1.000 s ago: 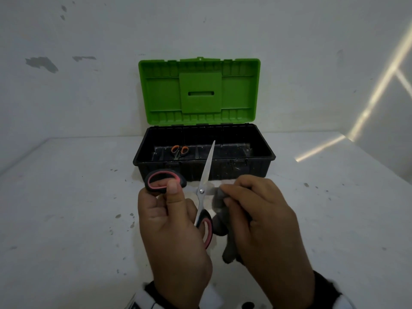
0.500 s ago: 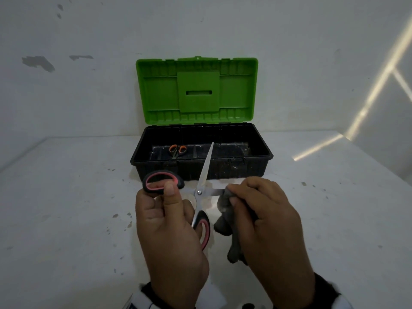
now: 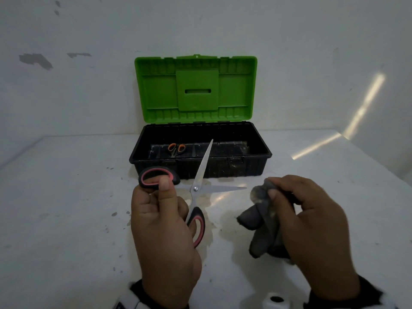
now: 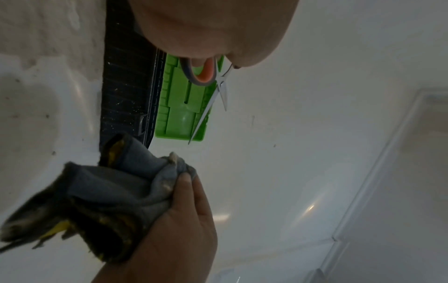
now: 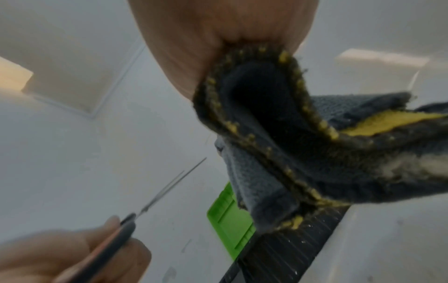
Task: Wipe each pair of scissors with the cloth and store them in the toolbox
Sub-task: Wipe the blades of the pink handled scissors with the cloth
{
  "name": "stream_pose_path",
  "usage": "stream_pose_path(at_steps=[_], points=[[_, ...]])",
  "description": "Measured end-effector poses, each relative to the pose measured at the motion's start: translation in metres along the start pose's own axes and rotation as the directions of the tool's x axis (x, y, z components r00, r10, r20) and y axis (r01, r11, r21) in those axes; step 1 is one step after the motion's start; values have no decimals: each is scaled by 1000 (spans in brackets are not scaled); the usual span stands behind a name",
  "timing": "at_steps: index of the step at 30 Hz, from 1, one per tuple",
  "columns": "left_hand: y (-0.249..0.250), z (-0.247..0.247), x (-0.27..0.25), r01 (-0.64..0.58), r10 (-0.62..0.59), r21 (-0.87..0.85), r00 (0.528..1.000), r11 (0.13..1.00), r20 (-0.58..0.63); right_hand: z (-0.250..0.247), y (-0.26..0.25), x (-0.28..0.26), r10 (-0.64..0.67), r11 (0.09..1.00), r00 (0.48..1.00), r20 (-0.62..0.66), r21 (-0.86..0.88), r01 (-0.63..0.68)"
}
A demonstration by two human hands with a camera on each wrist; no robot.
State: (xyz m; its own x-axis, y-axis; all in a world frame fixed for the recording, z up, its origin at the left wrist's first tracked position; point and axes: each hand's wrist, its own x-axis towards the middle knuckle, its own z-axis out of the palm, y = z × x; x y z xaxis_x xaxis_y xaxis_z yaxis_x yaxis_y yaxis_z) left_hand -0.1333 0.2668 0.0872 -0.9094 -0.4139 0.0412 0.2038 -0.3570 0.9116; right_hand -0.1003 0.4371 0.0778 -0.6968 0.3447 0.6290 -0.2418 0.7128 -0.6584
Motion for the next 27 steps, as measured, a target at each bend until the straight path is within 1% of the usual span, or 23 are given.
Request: stream_pose_path(at_steps=[1,2,4,5,6,8,9,11,14,18,20,24,27], points=[[0,0,1,2,-2,2,1000,1000,1,-4,-2,2,27,1000,1000,-8,14,-26],[0,0,2,5,-5,7,1000,1000,-4,-7,-4,4,23,1000,1000,-11,15,-23],[0,1,3,17,-16,22,1000,1000,-19,-10,-15,6,-42,999,999,4,6,42],[0,2,2,17,-16,32,1000,999,-20,-10,-24,7,-80,997,996,23,6,80],[0,3,1,13,-12,44,1000,999,-18,-8,-32,8,-152,988,987,48,13,151],[1,6,-2,2,-1,65,1000,998,-16,0,-45,7,-293,955,951,100,-9,295],[2,7,-3,-3,4,69,1000,998,-17,5,-49,6,-337,938,934,123,-38,344],[5,8,-5,-13,15,70,1000,997,-21,17,-54,5,-379,918,914,144,-63,391],[7,7,-5,-28,32,77,998,997,-45,29,-59,3,-406,906,904,136,-72,418],[6,4,-3,-20,27,92,997,996,-72,36,-48,0,-411,897,902,135,-115,426],[5,4,-3,-15,21,92,997,996,-68,37,-45,-1,-400,900,908,128,-132,415],[1,5,-3,-42,45,104,999,994,-29,43,-61,-1,-397,910,911,114,-78,406],[1,5,-2,-55,58,117,998,992,-21,46,-64,-3,-401,910,910,103,-74,409]])
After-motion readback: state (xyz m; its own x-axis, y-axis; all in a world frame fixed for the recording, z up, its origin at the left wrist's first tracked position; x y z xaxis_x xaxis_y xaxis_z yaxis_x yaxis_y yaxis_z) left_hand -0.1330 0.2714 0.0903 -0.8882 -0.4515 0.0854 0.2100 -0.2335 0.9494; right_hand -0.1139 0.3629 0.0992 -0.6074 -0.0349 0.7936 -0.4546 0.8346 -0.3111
